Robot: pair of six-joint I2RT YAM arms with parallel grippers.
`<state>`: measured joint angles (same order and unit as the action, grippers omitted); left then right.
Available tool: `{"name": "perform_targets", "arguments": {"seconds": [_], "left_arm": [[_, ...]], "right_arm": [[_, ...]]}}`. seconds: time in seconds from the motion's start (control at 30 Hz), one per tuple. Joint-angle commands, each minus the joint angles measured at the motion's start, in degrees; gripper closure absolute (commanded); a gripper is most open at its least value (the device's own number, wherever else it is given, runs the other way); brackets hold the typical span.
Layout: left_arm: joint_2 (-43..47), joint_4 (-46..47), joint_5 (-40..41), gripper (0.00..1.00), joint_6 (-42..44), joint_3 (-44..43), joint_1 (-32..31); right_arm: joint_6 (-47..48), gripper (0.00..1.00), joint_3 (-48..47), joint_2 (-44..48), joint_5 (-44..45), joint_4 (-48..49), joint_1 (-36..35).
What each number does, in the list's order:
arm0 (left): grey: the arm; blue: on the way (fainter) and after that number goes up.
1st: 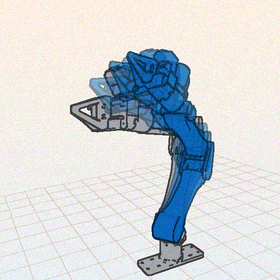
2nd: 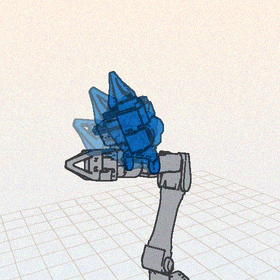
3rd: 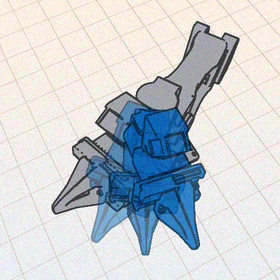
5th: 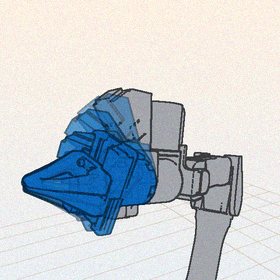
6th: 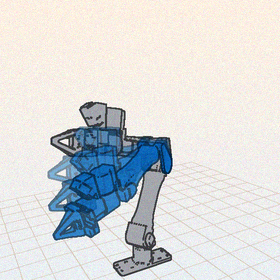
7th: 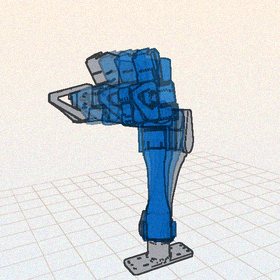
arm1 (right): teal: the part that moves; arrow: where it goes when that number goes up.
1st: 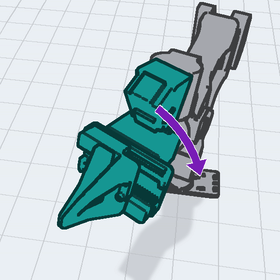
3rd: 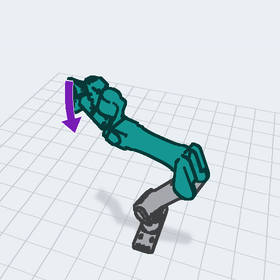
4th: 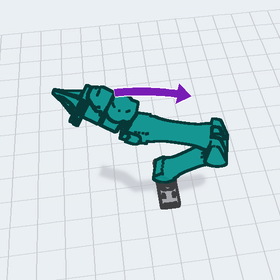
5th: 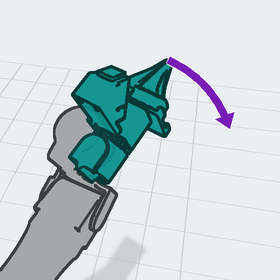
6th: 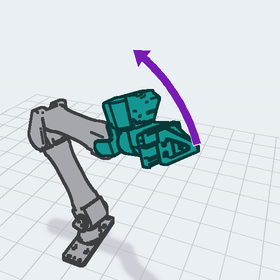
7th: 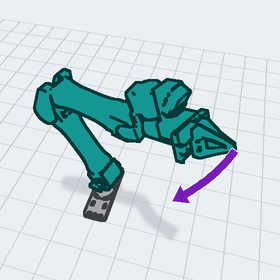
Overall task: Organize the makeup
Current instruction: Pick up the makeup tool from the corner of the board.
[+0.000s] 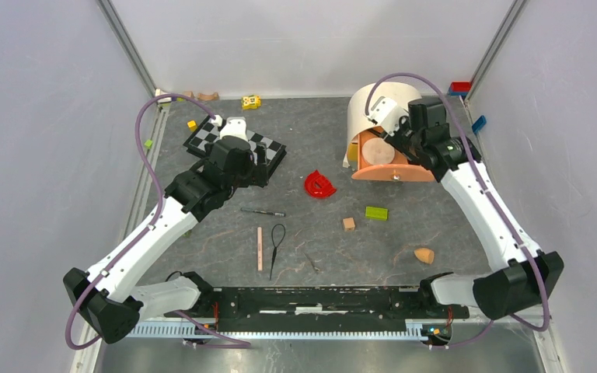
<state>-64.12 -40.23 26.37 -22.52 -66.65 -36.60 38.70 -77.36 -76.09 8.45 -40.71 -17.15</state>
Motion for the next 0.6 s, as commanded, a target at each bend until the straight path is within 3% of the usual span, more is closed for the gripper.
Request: {"name": "perform_targets", "arguments": {"seconds": [0.0,0.37,0.57], "left_arm": [[0.4,-0.4,-1.5,0.00,-0.5,-1.1,0.3],[-1.0,-7.3,-3.7,0.02,-16.6,7.5,0.3],[-2.7,-7.5,-4.7,0.02,-23.2,13.4,0.3]], "right_arm": [[-7.0,0.58,-1.5,4.4,1.3,3.0,-0.3],[-28.7,0.57,7.3,17.6,2.8,9.6,-0.2],[-33.3,0.56,13.4,24.3,-0.2,9.3,-0.2]]}}
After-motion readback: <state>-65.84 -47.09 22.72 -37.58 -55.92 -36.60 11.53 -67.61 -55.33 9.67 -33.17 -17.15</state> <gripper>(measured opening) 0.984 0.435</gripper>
